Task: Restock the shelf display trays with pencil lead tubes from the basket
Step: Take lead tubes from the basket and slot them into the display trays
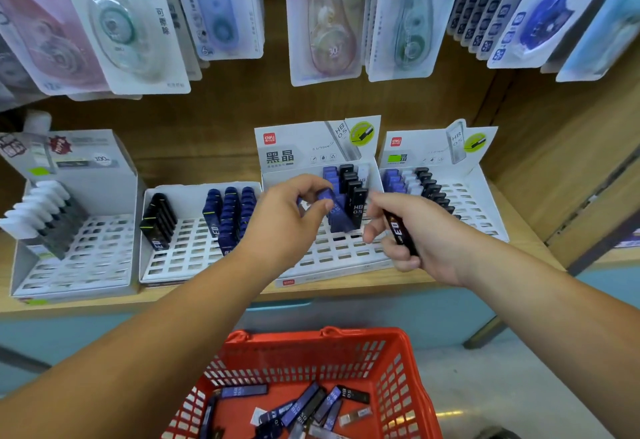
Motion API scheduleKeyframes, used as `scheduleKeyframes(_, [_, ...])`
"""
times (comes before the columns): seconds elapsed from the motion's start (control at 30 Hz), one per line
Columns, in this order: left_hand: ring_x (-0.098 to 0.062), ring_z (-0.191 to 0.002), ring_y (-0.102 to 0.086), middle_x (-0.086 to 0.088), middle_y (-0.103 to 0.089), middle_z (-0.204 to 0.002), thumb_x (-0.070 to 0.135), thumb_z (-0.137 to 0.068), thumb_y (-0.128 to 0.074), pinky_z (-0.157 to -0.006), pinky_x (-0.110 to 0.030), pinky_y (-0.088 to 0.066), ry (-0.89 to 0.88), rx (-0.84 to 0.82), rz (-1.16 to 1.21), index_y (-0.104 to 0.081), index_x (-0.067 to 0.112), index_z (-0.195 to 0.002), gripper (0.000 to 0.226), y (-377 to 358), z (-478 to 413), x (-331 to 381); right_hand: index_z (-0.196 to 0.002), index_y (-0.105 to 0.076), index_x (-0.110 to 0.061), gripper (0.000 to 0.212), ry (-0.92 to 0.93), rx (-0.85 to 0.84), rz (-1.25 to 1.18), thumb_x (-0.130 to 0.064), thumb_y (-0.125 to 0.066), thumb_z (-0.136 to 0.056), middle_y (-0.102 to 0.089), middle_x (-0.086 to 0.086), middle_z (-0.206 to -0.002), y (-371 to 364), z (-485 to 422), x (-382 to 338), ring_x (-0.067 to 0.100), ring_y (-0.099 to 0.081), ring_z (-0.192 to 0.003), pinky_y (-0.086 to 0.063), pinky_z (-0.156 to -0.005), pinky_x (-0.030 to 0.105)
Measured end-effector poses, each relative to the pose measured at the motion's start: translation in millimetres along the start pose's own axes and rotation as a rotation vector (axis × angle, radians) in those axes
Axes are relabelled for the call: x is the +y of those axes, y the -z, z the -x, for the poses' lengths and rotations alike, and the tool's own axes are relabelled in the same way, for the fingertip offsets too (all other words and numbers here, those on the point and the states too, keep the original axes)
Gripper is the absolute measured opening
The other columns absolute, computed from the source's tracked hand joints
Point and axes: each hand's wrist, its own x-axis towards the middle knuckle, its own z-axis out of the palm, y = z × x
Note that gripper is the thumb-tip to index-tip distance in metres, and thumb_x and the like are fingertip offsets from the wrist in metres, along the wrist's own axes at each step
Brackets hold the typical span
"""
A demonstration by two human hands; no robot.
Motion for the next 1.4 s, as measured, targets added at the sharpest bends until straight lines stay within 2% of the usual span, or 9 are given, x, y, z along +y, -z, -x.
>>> scheduleKeyframes(0.13, [-0.010, -0.051, -0.050, 0.016, -0.067, -0.090, 0.020, -0.100, -0.067, -0.062, -0.035, -0.059, -0.062, -0.024, -0.108, -0.072, 0.030, -0.113, 0.017, -4.0, -4.7, -4.8, -0.098, -0.057, -0.012, 0.031, -0.042, -0.036, -0.087, -0.038, -0.044, -0.109, -0.068, 0.013, -0.081, 9.5, 1.2, 4.5, 0.022, -0.042, -0.048, -0.024, -0.048, 0.027])
scheduleKeyframes(0.27, [-0.004, -0.053, -0.052, 0.021, -0.065, -0.084, 0.017, -0.099, -0.067, -0.056, -0.010, -0.041, -0.155, -0.024, -0.209, -0.074, 0.027, -0.114, 0.018, -0.3, -3.3, -0.5, -0.119, -0.063, -0.017, 0.037, -0.037, -0.058, 0.011, -0.046, -0.041, -0.110, -0.067, 0.013, -0.085, 12.0, 1.1, 5.6, 0.024, -0.052, -0.054, -0.043, -0.049, 0.030])
scheduleKeyframes(0.4, [0.005, -0.061, -0.055, 0.028, -0.061, -0.084, 0.020, -0.099, -0.068, -0.060, -0.003, -0.038, -0.188, -0.029, -0.297, -0.075, 0.025, -0.118, 0.021, 2.5, -2.4, 1.1, -0.124, -0.058, -0.014, 0.043, -0.046, -0.072, -0.052, -0.050, -0.041, -0.109, -0.063, 0.013, -0.077, 7.0, -0.9, 2.8, 0.022, -0.045, -0.050, -0.028, -0.044, 0.025])
scheduleKeyframes(0.73, [0.013, -0.073, -0.054, 0.012, -0.071, -0.097, 0.022, -0.100, -0.066, -0.069, -0.021, -0.044, -0.183, -0.108, -0.335, -0.069, 0.027, -0.129, 0.029, -13.7, -4.4, -3.2, -0.103, -0.052, -0.016, 0.043, -0.034, -0.052, -0.078, -0.059, -0.046, -0.103, -0.060, 0.011, -0.071, 7.4, 4.0, 1.6, 0.019, -0.038, -0.046, -0.018, -0.047, 0.025])
scheduleKeyframes(0.87, [-0.008, -0.064, -0.058, 0.000, -0.075, -0.090, 0.028, -0.109, -0.049, -0.051, -0.022, -0.047, 0.124, 0.029, 0.117, -0.063, 0.024, -0.117, 0.017, -2.2, -3.4, 13.3, -0.099, -0.058, -0.014, 0.023, 0.056, -0.045, 0.022, -0.036, -0.065, -0.100, -0.060, 0.009, -0.074, 5.9, 10.7, 1.2, 0.015, -0.030, -0.044, -0.016, -0.050, 0.028])
scheduleKeyframes(1.03, [-0.016, -0.093, -0.073, -0.005, -0.080, -0.099, 0.027, -0.113, -0.033, -0.080, -0.038, -0.052, 0.324, 0.035, 0.665, -0.064, 0.015, -0.115, 0.033, 16.4, 0.9, 36.5, -0.100, -0.069, -0.008, 0.020, 0.145, -0.107, 0.125, -0.028, -0.070, -0.098, -0.072, 0.018, -0.086, -16.2, 21.7, -2.7, 0.011, -0.024, -0.040, -0.016, -0.043, 0.023])
scheduleKeyframes(1.13, [-0.016, -0.115, -0.069, 0.000, -0.080, -0.109, 0.031, -0.114, -0.029, -0.098, -0.048, -0.048, 0.340, -0.001, 0.760, -0.062, 0.015, -0.120, 0.036, 16.0, 6.4, 41.1, -0.096, -0.071, -0.014, 0.013, 0.145, -0.162, 0.175, -0.027, -0.069, -0.099, -0.057, 0.002, -0.053, -27.8, 29.4, -5.9, 0.010, -0.022, -0.038, -0.015, -0.044, 0.026])
scheduleKeyframes(1.2, [-0.017, -0.119, -0.067, 0.002, -0.079, -0.112, 0.033, -0.114, -0.028, -0.099, -0.047, -0.048, 0.326, -0.027, 0.755, -0.062, 0.016, -0.120, 0.038, 14.7, 9.3, 42.1, -0.094, -0.068, -0.014, 0.011, 0.134, -0.188, 0.179, -0.022, -0.067, -0.101, -0.054, -0.001, -0.051, -30.1, 32.4, -6.2, 0.009, -0.021, -0.038, -0.015, -0.045, 0.027])
scheduleKeyframes(1.4, [-0.016, -0.077, -0.068, 0.000, -0.078, -0.091, 0.042, -0.108, -0.049, -0.074, -0.037, -0.053, 0.372, -0.064, 0.528, -0.070, 0.014, -0.112, 0.035, 16.9, 14.5, 33.4, -0.092, -0.059, -0.014, 0.015, 0.118, -0.101, 0.209, -0.020, -0.057, -0.106, -0.034, -0.010, -0.043, -23.1, 30.7, 2.3, 0.008, -0.020, -0.038, -0.016, -0.042, 0.024])
